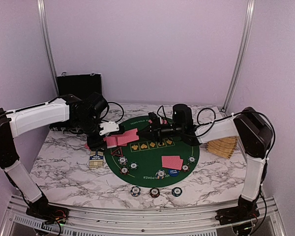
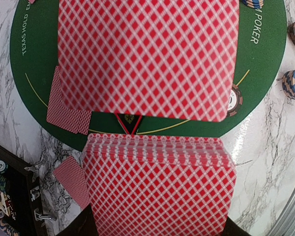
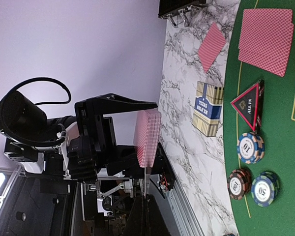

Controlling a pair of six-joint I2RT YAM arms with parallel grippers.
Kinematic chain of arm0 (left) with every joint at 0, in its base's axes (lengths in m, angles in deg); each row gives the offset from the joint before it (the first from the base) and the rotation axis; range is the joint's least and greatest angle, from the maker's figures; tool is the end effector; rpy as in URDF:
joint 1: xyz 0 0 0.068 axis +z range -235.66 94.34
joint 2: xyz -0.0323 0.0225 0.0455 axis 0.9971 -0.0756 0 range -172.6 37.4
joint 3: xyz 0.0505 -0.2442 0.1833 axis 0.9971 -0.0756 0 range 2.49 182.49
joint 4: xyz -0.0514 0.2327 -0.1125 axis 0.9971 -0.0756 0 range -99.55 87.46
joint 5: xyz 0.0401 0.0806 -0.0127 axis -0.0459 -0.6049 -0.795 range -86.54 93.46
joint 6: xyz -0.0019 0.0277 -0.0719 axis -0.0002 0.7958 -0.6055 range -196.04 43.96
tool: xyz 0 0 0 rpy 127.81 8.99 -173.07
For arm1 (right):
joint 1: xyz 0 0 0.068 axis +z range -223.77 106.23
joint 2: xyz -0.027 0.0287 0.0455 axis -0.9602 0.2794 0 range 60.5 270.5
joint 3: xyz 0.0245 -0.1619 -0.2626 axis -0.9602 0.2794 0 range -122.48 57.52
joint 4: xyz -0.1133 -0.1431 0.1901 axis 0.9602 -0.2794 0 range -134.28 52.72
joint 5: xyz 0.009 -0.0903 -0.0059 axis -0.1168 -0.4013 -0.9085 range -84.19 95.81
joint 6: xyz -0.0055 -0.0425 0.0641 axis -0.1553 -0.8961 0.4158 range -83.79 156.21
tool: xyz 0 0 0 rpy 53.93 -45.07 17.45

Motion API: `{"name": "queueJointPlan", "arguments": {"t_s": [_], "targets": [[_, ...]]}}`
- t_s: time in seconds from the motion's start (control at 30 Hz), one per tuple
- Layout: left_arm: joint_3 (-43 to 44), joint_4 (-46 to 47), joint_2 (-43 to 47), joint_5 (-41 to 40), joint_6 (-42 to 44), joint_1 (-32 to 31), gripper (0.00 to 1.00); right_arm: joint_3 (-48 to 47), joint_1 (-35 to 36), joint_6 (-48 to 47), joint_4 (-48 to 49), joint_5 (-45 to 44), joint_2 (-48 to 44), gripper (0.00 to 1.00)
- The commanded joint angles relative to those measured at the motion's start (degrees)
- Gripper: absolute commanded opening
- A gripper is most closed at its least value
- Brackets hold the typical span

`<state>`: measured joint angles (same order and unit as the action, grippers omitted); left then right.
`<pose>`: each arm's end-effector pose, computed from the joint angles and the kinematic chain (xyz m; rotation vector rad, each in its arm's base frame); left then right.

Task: Distribute texas hold em gaming equipment

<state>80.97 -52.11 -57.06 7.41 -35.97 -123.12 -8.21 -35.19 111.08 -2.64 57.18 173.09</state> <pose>0.2794 -0.2197 0.2770 1.7140 2.1023 -0.0801 0.3283 0.3277 0.2283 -0.1240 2.3188 2.0310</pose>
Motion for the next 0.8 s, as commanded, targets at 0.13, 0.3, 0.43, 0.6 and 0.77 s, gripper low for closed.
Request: {"name": "queueJointPlan", "arguments": {"t_s": [0.13,0.3,0.43,0.6,0.77], "targets": [[-1.8,0.0,2.5,-0.8,1.1,0.6,0.00,-0.6,-4.5,-13.0,-15.6,0.4,-6.0,0.00],[-2.0,-0.1,2.8,-0.9,1.1,1.0,0.00,-9.9,-5.4,-29.5,-37.4,-6.1,-5.9,0.00],[-2.0,-0.4,3.0,-1.0,1.1,1.2,0.00,-22.7,-4.6,-45.9,-58.5,-20.9,-3.0,0.00],[-2.7,-0.9,3.7,-0.9,1.2,2.2,0.00,-31.3,-0.4,-59.8,-68.8,-39.9,-0.4,0.00],[-3.6,-1.3,4.4,-0.9,1.2,3.5,0.00,-36.0,6.0,-70.7,-71.0,-62.1,1.9,0.00]]}}
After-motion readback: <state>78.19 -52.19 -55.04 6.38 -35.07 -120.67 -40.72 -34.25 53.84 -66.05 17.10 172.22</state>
